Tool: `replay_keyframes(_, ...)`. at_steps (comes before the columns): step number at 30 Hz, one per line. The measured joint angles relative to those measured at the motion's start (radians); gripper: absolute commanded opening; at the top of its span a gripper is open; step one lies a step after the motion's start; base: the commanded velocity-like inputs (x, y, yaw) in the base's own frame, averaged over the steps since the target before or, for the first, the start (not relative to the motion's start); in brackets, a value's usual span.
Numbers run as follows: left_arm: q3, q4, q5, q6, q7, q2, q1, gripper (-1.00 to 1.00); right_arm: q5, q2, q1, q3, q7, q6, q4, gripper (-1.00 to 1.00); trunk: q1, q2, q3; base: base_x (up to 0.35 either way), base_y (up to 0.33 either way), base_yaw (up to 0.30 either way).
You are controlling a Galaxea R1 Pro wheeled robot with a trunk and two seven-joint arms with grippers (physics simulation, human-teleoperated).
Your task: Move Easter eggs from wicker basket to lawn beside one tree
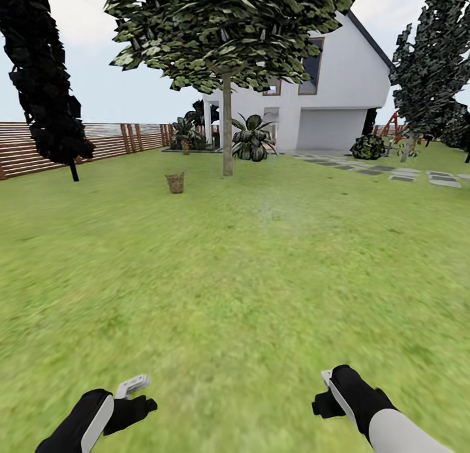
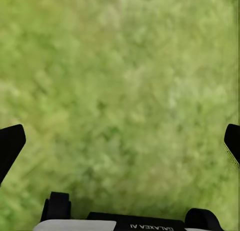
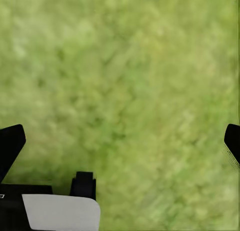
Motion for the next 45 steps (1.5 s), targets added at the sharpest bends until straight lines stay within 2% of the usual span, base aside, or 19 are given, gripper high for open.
replay_keyframes(7, -0.001, 0.0, -0.001, 0.0, 0.0, -0.001, 0.0, 1.0, 0.0, -0.008, 0.0, -0.002, 0.001, 0.0, 0.0, 1.0, 0.0, 0.0, 0.0, 0.339, 0.0, 0.0)
replay_keyframes(11, -0.002, 0.0, -0.001, 0.0, 0.0, -0.001, 0.0, 1.0, -0.003, -0.042, 0.0, -0.007, 0.002, -0.007, 0.0, 1.0, 0.0, 0.0, 0.0, 0.34, 0.0, 0.0)
replay_keyframes(14, -0.002, 0.001, -0.002, 0.0, 0.0, -0.002, 0.0, 1.0, -0.004, -0.053, 0.0, -0.036, 0.002, -0.029, 0.0, 1.0, 0.0, 0.0, 0.0, 0.339, 0.0, 0.0)
replay_keyframes(19, -0.006, 0.02, -0.002, -0.001, 0.0, -0.003, 0.0, 1.0, -0.003, -0.054, 0.0, -0.056, 0.003, -0.04, 0.0, 1.0, 0.0, 0.0, 0.0, 0.339, 0.0, 0.0)
replay_keyframes(32, -0.005, 0.024, -0.001, -0.001, 0.0, -0.003, 0.0, 1.0, 0.0, -0.048, 0.0, -0.056, 0.003, -0.038, 0.0, 1.0, 0.0, 0.0, 0.0, 0.339, 0.008, 0.0)
replay_keyframes(45, -0.004, 0.027, 0.0, 0.0, 0.0, -0.003, 0.0, 1.0, 0.0, -0.048, 0.0, -0.055, 0.003, -0.039, 0.0, 1.0, 0.0, 0.0, 0.0, 0.326, 0.159, 0.0)
